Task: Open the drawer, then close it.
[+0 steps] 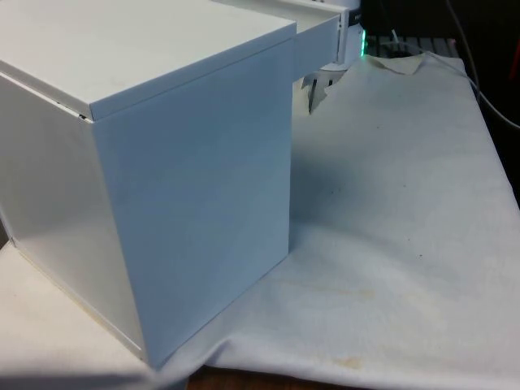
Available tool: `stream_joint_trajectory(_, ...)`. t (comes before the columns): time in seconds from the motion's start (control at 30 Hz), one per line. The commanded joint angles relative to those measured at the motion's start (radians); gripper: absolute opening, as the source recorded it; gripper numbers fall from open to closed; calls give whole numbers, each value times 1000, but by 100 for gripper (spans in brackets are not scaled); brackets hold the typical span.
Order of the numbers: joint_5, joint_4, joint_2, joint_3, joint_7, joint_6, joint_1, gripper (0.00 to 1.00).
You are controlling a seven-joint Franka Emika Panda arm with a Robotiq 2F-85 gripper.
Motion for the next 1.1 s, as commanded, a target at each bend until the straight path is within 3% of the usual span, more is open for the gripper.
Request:
stream_joint_trajectory(0.0,-30,-13,-18,16,18,-4,-20,0)
stream_joint_trajectory(0.17,-48,-44,-52,22,31,-9,-19,0)
stream_joint_trajectory(0.2,-21,-37,-39,4,14,-3,0,0)
stream_joint_trajectory(0.23,-52,-50,-59,22,35,-9,-19,0)
stream_joint_trajectory(0.5,-91,-94,-110,27,68,-16,-16,0)
stream_joint_trajectory(0.53,-70,-84,-98,10,55,-10,-1,0)
stream_joint_trajectory(0.57,-93,-97,-113,28,70,-16,-17,0)
stream_joint_trajectory(0.6,-94,-102,-119,31,73,-16,-19,0)
stream_joint_trajectory(0.8,-82,-98,-112,23,68,-13,-10,0)
stream_joint_trajectory(0.83,-71,-92,-105,16,64,-10,-2,0)
stream_joint_trajectory(0.87,-80,-97,-110,22,68,-13,-9,0)
stream_joint_trajectory(1.07,-73,-93,-106,18,67,-11,-4,0)
